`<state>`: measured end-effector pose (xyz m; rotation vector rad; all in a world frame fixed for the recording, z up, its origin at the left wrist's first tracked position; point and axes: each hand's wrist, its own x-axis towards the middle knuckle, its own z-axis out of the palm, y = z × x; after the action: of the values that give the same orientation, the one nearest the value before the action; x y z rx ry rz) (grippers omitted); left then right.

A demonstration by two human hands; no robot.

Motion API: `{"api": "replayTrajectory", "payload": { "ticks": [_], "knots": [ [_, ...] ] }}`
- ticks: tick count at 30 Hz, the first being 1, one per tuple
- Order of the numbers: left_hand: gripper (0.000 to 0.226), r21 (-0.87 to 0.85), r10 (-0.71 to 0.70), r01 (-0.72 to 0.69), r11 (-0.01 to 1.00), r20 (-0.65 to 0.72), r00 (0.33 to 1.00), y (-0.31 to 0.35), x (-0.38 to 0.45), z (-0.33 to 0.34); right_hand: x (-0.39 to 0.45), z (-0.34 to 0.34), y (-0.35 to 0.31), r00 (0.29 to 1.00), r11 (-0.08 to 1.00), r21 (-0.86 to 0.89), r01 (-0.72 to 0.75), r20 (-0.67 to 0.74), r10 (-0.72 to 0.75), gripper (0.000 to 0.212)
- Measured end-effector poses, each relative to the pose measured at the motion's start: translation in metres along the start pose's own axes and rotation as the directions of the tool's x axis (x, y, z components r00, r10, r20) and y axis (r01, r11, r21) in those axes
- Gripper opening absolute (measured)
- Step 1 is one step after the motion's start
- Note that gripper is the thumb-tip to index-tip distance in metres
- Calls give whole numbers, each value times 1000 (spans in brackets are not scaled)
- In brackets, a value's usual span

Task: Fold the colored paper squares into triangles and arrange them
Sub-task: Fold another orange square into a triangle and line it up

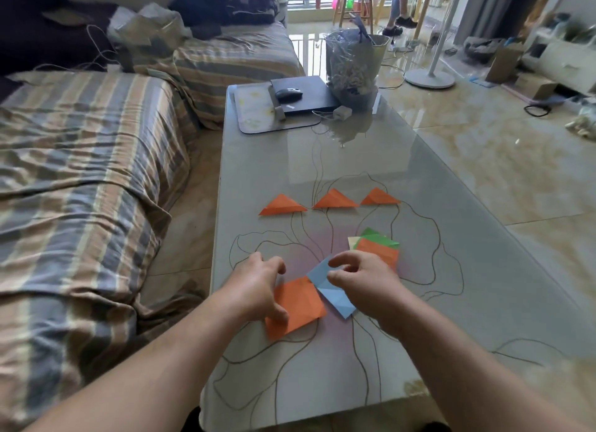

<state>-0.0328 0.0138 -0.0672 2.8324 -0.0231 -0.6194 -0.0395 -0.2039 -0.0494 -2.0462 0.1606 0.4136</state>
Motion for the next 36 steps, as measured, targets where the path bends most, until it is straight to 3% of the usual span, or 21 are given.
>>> {"api": "replayTrajectory", "payload": {
  "ticks": [2, 5, 8, 10, 13, 15, 17, 21, 28, 36],
  "knots": [
    [90, -31, -4, 4, 1000, -14, 1000, -3, -3, 1, -4, 9, 4, 999, 999, 12, -35, 33, 34, 26],
    [81, -105, -33, 35, 994, 22, 999, -9, -6, 0, -2, 15, 1, 994, 986, -168, 17, 111, 1, 32],
    [48, -270, -38, 78, 960, 150, 988, -19, -6, -7, 0, 12, -11, 984, 959, -276, 70, 174, -22, 32],
    [24, -564, 24, 151, 812, 291, 957, -19, -8, -19, 1, 7, -19, 976, 966, -245, 83, 217, -29, 32],
    [16, -856, 186, 274, 439, 385, 904, -11, -16, -38, 3, 0, -30, 969, 997, -68, 39, 245, -21, 32],
    [23, -906, 273, 316, 281, 391, 879, -1, -20, -46, 4, -3, -36, 971, 972, 223, -74, 240, 19, 26],
    [21, -925, 306, 357, 131, 381, 873, 10, -24, -51, 5, -4, -41, 975, 862, 478, -168, 210, 73, 24],
    [22, -928, 298, 358, -103, 315, 901, 26, -30, -59, 7, -9, -46, 968, 686, 684, -250, 194, 159, 21],
    [27, -951, 193, 260, -164, 228, 954, 26, -23, -58, 6, -24, -50, 969, 563, 789, -246, 188, 160, 24],
    [27, -966, 142, 229, -119, 212, 967, 29, -21, -55, 1, -22, -55, 976, 667, 714, -214, 178, 124, 16]
  ]
}}
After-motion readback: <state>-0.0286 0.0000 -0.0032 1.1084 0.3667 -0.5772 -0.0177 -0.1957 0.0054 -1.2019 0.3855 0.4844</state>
